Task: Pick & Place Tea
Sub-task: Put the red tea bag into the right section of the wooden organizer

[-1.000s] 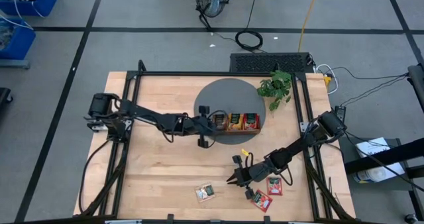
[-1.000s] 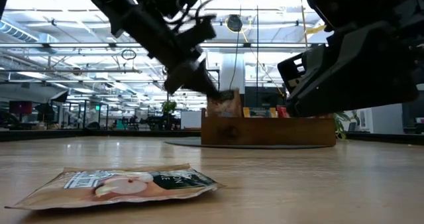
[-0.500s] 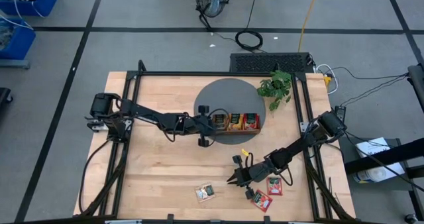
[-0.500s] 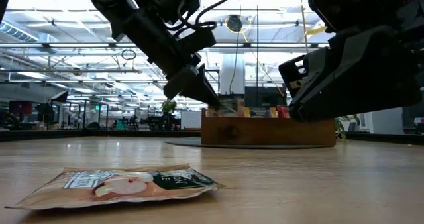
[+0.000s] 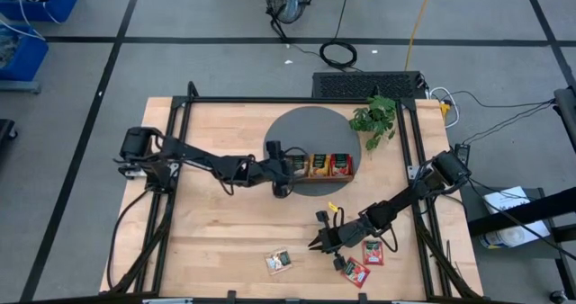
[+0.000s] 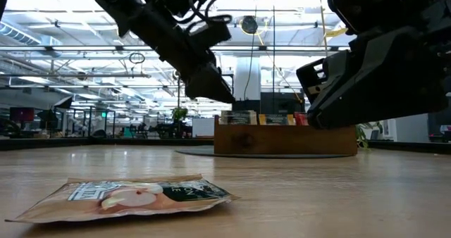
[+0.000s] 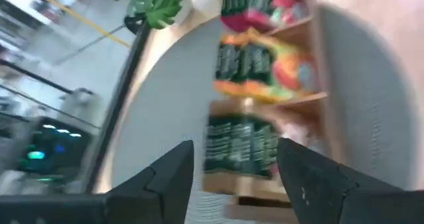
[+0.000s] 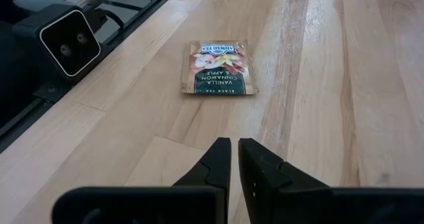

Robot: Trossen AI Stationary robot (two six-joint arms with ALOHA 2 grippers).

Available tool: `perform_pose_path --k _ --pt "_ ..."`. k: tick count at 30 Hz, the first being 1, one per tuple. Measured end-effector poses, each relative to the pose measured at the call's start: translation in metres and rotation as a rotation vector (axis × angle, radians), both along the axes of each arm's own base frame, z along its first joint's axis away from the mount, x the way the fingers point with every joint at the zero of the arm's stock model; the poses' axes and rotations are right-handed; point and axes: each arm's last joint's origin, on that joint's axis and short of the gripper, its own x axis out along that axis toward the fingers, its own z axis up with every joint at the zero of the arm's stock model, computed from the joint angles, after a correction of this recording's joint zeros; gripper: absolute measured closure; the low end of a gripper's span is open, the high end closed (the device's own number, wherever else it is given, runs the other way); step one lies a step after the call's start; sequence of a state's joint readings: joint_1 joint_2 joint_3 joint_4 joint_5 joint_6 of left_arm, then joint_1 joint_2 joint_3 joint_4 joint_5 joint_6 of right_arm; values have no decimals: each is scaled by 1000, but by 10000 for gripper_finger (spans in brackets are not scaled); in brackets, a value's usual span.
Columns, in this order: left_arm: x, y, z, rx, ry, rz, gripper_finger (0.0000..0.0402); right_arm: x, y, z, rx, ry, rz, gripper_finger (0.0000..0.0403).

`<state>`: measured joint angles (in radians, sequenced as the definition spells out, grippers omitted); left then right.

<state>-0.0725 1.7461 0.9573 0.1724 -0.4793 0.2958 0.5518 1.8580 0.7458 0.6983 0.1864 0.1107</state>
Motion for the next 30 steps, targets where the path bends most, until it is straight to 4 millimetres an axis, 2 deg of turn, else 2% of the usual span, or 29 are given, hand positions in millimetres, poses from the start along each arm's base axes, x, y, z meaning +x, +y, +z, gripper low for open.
perform_pose_path --k 3,7,10,12,15,18,20,22,26,30 --pt "-6 -19 2 -179 21 -130 209 -1 1 -1 -10 3 8 385" --pt "-12 -55 -1 -342 67 -286 286 -7 3 5 -18 49 -41 386" --pt "-12 -83 -5 -356 37 -366 367 -11 10 33 -90 84 -150 393" --pt "-12 -99 -9 -360 8 -414 389 -16 20 52 -160 107 -202 400" --pt "-8 -118 -12 -335 -78 -499 385 -26 36 76 -184 177 -223 401" --pt "-7 -129 -22 -330 -77 -531 387 -37 42 91 -146 327 -314 402" --pt "-7 -132 -29 -338 -62 -529 396 -50 43 92 -161 439 -409 402" --pt "-7 -132 -33 -339 -52 -515 397 -63 47 90 -198 480 -459 402" --pt "-6 -129 -38 -316 -41 -459 378 -86 69 89 -145 572 -340 402" --pt "-6 -127 -37 -312 -59 -416 366 -106 85 88 10 704 -351 403"
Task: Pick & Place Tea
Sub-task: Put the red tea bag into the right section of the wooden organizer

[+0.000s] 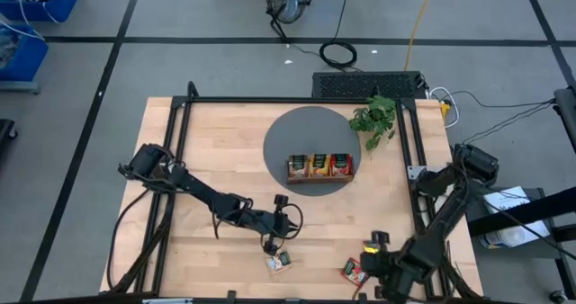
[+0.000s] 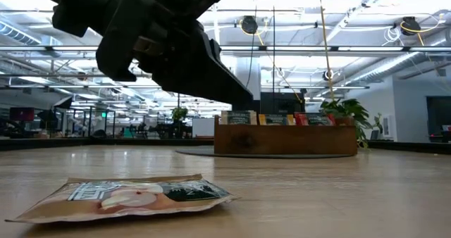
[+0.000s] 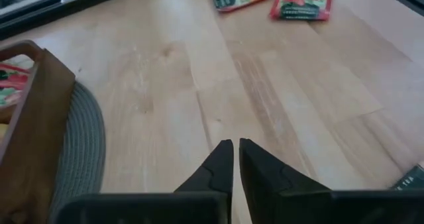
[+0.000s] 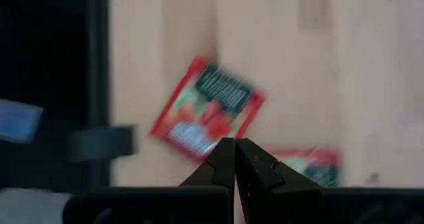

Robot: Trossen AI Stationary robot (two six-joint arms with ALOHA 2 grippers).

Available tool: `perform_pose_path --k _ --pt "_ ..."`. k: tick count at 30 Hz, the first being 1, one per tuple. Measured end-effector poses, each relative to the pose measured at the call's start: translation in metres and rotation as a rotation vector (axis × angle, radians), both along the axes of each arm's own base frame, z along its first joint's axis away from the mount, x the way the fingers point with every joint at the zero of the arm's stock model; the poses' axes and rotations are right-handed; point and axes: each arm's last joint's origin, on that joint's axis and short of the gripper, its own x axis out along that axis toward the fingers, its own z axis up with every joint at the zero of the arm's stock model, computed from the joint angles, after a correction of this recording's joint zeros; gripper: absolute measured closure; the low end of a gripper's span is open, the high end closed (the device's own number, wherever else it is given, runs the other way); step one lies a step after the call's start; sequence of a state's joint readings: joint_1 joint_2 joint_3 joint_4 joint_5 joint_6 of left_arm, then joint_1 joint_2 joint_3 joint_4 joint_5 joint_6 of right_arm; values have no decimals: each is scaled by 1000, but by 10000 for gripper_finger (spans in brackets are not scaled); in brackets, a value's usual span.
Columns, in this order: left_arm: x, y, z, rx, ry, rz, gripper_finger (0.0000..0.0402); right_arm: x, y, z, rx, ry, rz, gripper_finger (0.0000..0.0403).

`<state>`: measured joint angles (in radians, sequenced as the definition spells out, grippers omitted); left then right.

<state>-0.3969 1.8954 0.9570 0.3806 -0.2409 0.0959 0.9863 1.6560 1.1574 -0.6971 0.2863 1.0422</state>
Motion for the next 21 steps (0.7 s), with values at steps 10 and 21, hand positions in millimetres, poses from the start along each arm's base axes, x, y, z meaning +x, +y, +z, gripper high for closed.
perform_pose_path --k 10,21 --pt "2 1 1 -25 -14 20 364 -4 10 -36 -16 189 -77 403" --pt "3 6 1 -29 -11 37 364 13 -7 -67 -178 321 -46 403"
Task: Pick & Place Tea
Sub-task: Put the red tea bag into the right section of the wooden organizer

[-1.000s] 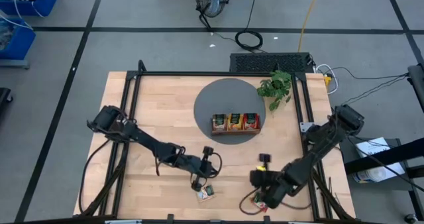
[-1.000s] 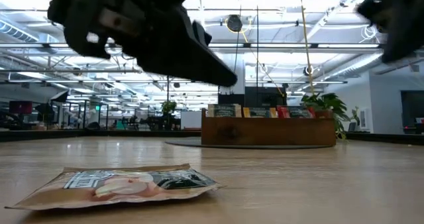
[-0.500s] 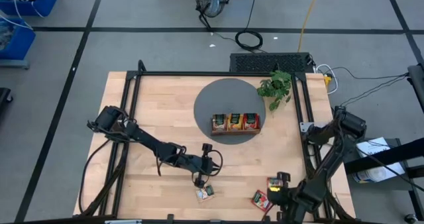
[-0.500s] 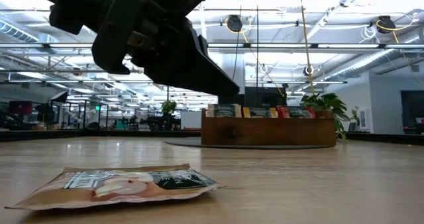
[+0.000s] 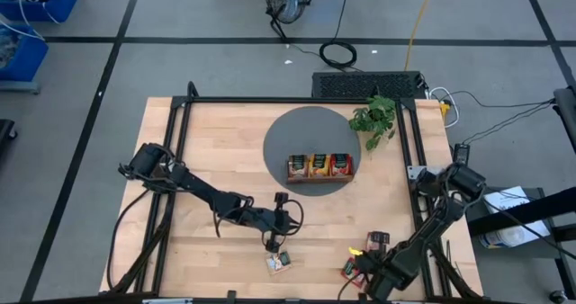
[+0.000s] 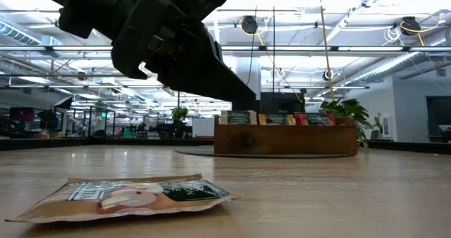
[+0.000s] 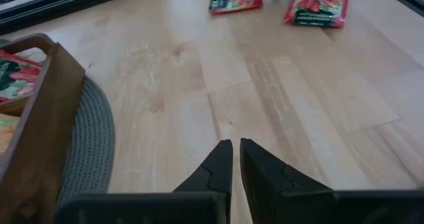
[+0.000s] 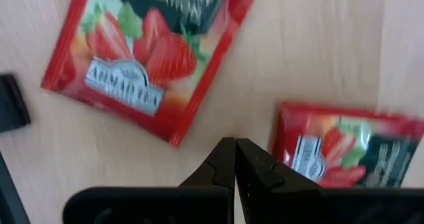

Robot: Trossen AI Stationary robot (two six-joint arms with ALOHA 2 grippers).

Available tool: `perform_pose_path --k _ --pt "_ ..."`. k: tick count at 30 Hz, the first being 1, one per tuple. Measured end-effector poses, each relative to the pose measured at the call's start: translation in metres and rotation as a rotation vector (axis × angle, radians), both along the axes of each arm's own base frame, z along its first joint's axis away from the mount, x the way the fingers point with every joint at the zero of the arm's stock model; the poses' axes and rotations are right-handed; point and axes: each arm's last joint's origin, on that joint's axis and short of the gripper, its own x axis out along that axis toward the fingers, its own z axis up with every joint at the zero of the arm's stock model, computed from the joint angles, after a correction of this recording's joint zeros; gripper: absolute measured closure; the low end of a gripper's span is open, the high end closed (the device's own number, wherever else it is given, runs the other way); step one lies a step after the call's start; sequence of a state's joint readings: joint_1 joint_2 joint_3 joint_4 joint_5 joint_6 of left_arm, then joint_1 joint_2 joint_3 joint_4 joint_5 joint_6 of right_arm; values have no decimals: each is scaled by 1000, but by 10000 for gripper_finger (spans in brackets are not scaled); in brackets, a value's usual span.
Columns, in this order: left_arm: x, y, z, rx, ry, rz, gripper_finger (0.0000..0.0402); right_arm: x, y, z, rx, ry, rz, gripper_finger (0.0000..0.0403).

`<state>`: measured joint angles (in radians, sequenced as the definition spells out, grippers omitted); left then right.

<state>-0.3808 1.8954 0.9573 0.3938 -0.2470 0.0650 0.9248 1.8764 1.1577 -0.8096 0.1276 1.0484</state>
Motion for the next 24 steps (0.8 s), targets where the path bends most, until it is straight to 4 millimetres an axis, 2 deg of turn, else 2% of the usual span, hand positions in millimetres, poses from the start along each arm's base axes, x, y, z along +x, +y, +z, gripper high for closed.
perform_pose_path --k 4,10,12,17,24 --pt "0 0 0 -1 0 -1 364 11 -4 2 16 -22 29 403" --pt "0 0 0 -8 5 -7 364 14 -3 32 -96 -34 -17 403" --pt "0 0 -1 -6 9 -8 364 10 -3 39 -113 3 -55 403" --pt "-1 0 -1 -7 17 -6 364 -1 1 39 -117 55 -97 403" --pt "-1 0 -2 -18 23 1 364 -26 3 42 -142 253 -277 403"
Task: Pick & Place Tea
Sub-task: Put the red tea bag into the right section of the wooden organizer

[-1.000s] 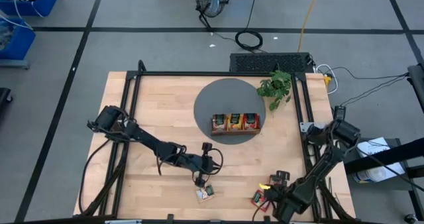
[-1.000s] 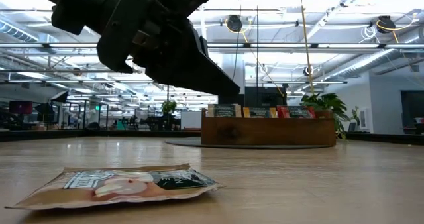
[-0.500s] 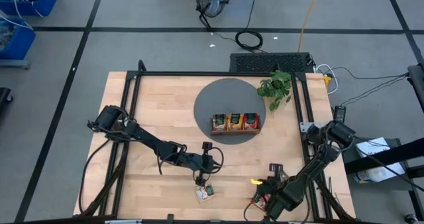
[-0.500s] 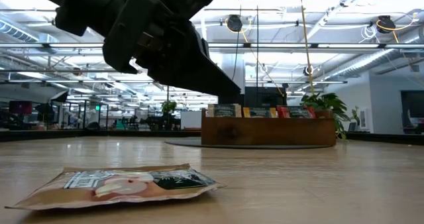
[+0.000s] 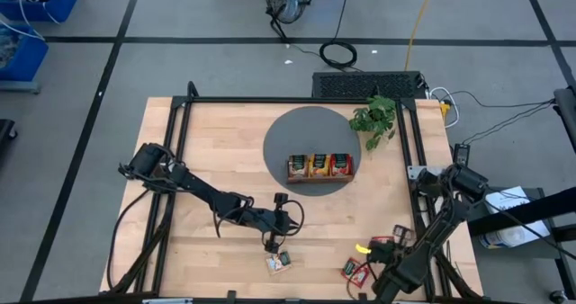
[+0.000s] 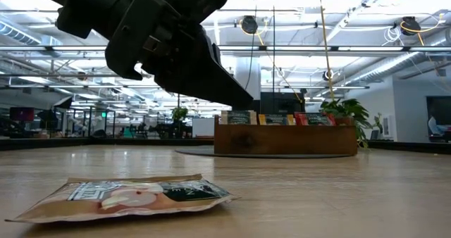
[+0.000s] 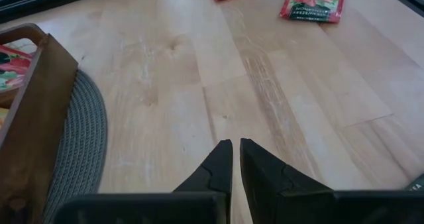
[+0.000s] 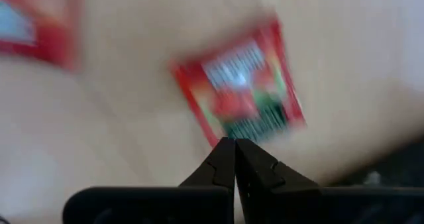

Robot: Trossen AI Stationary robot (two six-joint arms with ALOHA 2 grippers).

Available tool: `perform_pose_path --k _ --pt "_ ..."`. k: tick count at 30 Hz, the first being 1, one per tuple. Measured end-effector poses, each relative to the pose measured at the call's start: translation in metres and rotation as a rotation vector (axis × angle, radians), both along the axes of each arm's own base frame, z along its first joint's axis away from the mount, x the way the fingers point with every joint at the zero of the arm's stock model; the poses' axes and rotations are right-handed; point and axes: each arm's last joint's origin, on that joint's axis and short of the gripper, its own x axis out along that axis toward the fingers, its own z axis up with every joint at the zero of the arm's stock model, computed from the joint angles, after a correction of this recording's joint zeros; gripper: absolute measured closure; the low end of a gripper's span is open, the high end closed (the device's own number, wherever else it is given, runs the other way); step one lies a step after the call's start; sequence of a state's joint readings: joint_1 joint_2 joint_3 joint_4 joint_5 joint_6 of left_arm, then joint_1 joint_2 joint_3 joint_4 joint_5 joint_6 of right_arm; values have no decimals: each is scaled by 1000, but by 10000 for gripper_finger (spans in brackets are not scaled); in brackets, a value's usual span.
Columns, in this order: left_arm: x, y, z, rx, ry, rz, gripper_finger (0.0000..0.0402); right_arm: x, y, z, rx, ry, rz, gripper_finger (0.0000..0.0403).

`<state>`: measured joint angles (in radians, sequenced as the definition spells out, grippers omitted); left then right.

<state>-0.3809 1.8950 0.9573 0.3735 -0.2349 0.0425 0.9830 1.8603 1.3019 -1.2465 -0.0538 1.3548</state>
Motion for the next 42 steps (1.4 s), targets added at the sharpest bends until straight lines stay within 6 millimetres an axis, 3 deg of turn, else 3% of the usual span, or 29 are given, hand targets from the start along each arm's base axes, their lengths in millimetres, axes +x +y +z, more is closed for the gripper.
perform_pose_path --k 5,10,14,20,26,42 --pt "0 0 0 0 2 0 364 -8 4 0 -4 26 -64 403" --pt "0 0 0 -2 3 1 364 -1 2 -11 4 -91 -23 403" --pt "0 0 0 -3 3 2 364 5 -8 -34 88 -98 -25 403" --pt "0 0 0 -4 4 3 364 4 -40 -64 84 -54 2 403" --pt "0 1 0 -2 4 3 364 21 -53 -68 101 -93 92 403" --pt "-1 -2 0 -71 26 -65 364 100 -62 -63 187 -584 465 403"
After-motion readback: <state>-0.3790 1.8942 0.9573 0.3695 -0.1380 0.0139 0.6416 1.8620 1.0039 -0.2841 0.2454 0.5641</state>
